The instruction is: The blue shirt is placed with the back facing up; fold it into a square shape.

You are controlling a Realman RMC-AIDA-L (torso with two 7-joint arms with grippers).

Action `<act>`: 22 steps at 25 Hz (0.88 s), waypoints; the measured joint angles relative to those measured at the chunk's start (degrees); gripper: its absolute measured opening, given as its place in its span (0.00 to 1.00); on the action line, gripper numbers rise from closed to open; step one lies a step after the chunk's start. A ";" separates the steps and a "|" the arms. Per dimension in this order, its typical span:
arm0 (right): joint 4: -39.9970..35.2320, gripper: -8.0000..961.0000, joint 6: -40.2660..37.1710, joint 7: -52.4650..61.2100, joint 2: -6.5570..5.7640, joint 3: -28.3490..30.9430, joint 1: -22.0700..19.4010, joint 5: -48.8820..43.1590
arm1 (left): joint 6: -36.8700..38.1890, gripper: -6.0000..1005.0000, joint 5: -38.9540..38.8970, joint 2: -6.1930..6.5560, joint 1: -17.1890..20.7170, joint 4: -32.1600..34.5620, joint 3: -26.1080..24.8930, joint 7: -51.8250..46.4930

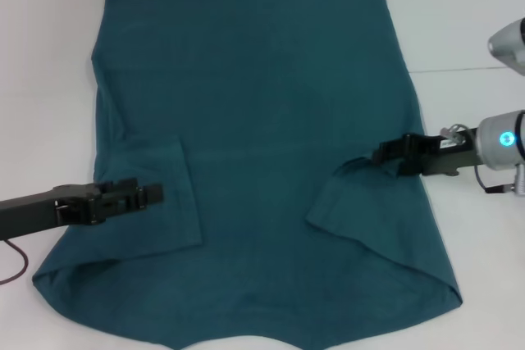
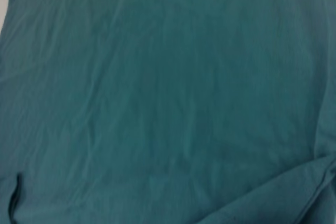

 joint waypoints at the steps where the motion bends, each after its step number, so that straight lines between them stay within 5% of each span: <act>1: 0.01 0.64 1.58 -0.16 0.31 0.02 0.06 0.10 | -0.26 0.72 0.00 -0.10 -0.03 0.00 -0.01 0.03; 4: -0.50 0.64 8.43 -2.27 1.58 0.51 0.06 3.21 | -0.79 0.72 0.00 -0.38 -0.23 -0.02 0.05 0.24; 9: -0.59 0.64 14.04 -8.48 1.59 0.98 0.04 11.54 | -0.92 0.72 0.03 -0.45 -0.64 -0.08 0.09 0.11; 14: -0.84 0.64 6.02 -8.30 -1.37 1.00 0.34 12.16 | -0.94 0.72 0.03 -0.30 -0.74 -0.18 0.10 -0.05; 19: -3.51 0.64 -10.64 -6.98 -4.57 1.51 -0.97 12.25 | -0.91 0.72 0.26 0.16 -0.75 -0.19 0.03 -2.97; 22: -6.45 0.64 -20.96 -7.15 -5.47 2.93 -2.52 12.26 | -0.25 0.72 0.13 1.29 -0.51 -0.10 -0.31 -9.19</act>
